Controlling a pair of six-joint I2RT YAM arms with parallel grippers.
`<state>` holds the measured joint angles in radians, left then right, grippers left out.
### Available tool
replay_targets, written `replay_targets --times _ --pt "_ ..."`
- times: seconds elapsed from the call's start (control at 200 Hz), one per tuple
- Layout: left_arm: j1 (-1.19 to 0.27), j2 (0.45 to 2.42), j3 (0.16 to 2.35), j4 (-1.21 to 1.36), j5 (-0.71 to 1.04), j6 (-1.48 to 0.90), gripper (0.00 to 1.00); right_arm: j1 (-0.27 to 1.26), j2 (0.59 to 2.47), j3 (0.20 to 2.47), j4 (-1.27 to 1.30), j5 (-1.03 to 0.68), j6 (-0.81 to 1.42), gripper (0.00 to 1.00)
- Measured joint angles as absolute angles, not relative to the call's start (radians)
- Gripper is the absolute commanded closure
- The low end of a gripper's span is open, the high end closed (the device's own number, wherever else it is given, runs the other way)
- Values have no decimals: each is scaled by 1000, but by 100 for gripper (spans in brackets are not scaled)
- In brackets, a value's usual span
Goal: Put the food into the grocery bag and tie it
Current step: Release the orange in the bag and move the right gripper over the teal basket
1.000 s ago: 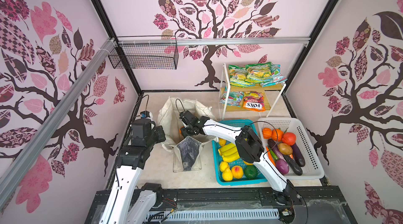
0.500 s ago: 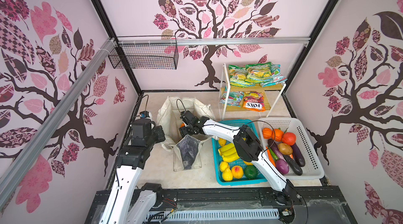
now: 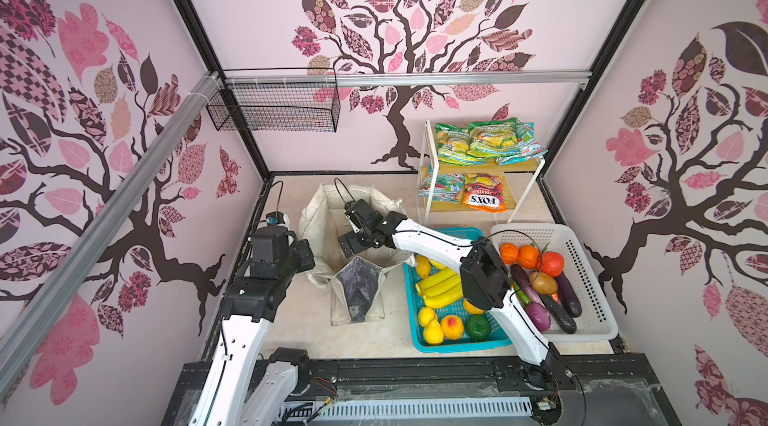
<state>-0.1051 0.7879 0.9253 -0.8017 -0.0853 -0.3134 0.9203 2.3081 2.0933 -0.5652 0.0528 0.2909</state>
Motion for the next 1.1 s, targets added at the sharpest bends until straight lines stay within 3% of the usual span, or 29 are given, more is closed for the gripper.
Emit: replay_targets --times 0.255,0.71,1.1 --pt "-105 789 925 -801 -77 -313 100 927 1983 2016 -546 96 291 1" --pt "-105 782 918 -796 -51 -313 100 933 1151 1138 -269 186 290 0" --pt "-105 778 918 -795 -42 -313 100 928 897 807 -305 218 329 0"
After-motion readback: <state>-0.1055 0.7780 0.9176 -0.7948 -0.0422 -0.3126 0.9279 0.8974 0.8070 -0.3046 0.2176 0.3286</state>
